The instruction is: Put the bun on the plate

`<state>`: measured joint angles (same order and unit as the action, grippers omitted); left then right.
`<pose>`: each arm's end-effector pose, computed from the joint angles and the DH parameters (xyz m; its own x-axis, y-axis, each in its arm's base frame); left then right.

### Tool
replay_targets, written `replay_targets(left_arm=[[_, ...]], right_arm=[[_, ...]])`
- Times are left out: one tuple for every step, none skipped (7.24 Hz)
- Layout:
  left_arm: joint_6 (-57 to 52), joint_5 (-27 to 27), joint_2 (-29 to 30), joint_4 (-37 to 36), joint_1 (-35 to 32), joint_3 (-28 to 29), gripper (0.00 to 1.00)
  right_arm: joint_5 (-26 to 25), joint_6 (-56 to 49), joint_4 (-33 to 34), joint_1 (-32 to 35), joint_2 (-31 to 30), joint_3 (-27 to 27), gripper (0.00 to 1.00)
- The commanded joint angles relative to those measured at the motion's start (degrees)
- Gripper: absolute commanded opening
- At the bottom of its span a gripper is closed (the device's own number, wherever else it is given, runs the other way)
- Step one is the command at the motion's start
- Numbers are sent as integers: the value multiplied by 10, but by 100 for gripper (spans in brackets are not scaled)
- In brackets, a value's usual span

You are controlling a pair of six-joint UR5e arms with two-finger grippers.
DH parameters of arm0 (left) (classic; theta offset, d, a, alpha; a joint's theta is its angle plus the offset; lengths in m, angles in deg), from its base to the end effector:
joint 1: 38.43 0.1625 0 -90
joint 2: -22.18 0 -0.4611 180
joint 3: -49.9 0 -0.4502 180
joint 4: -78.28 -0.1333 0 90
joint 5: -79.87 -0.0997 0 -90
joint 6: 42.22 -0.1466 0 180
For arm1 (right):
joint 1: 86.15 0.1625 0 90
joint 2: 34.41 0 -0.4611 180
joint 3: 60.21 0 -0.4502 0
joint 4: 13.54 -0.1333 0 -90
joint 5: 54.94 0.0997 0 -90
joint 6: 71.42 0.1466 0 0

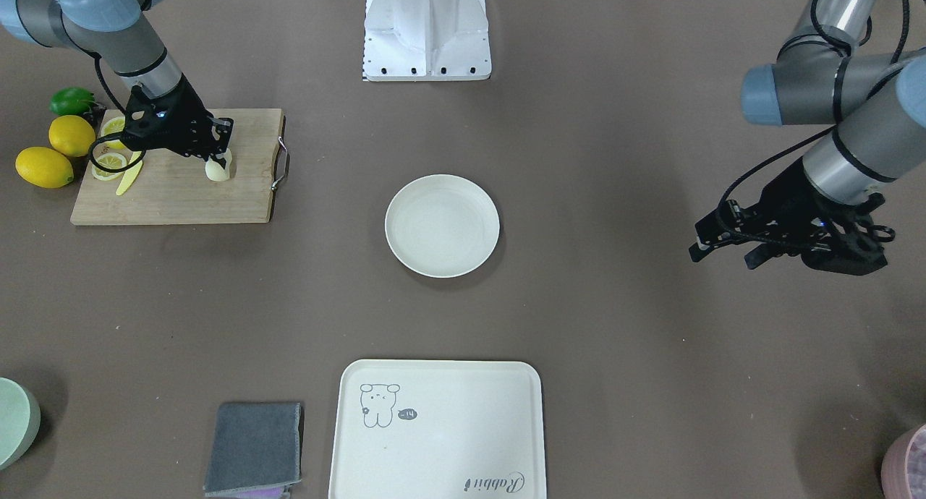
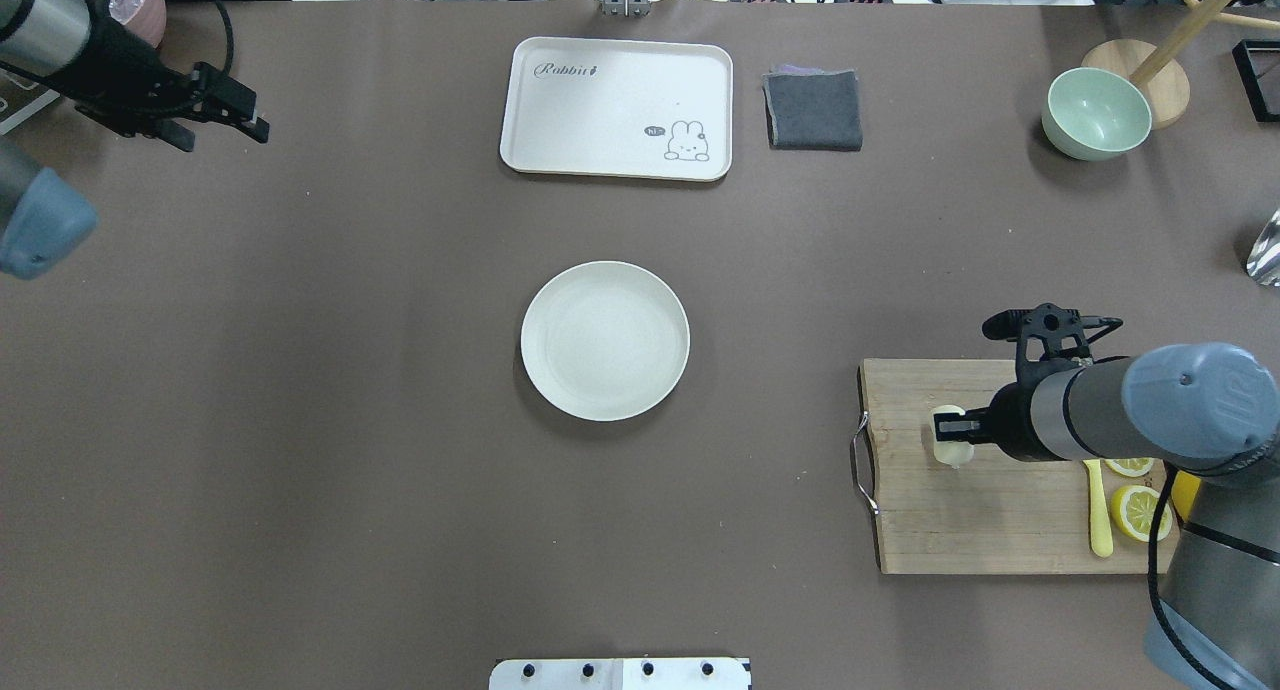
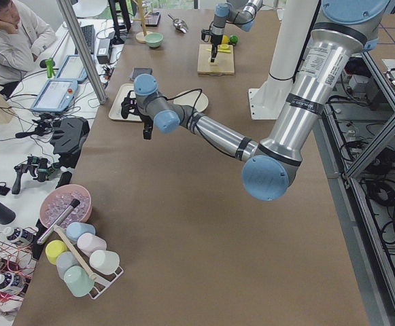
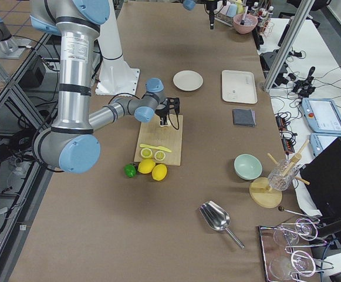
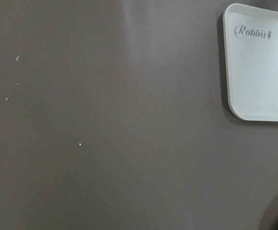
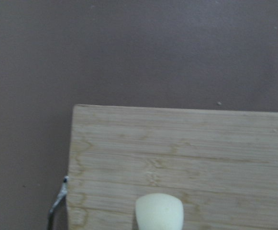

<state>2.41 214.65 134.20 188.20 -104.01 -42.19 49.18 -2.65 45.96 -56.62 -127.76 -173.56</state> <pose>0.2735 -0.6751 0.4116 0.5247 0.0662 -0.8487 0.1003 0.9852 0.1388 -0.4472 -0.3654 0.4823 0.6297 -0.0469 0.7754 -0.0925 0.9866 0.1348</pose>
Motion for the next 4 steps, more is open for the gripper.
replay_targets(left_arm=[[-246, 5, -22, -140, -111, 5, 98], [-392, -9, -37, -195, -176, 19, 98], [-496, -39, -41, -240, -215, 31, 98], [-549, -73, -77, -258, -250, 38, 98]], right_arm=[[-5, 17, 133, 2, 127, 4, 16], [-6, 53, 191, 0, 188, 7, 16], [-18, 66, 223, -3, 228, 12, 16], [-29, 87, 239, -13, 276, 38, 16]])
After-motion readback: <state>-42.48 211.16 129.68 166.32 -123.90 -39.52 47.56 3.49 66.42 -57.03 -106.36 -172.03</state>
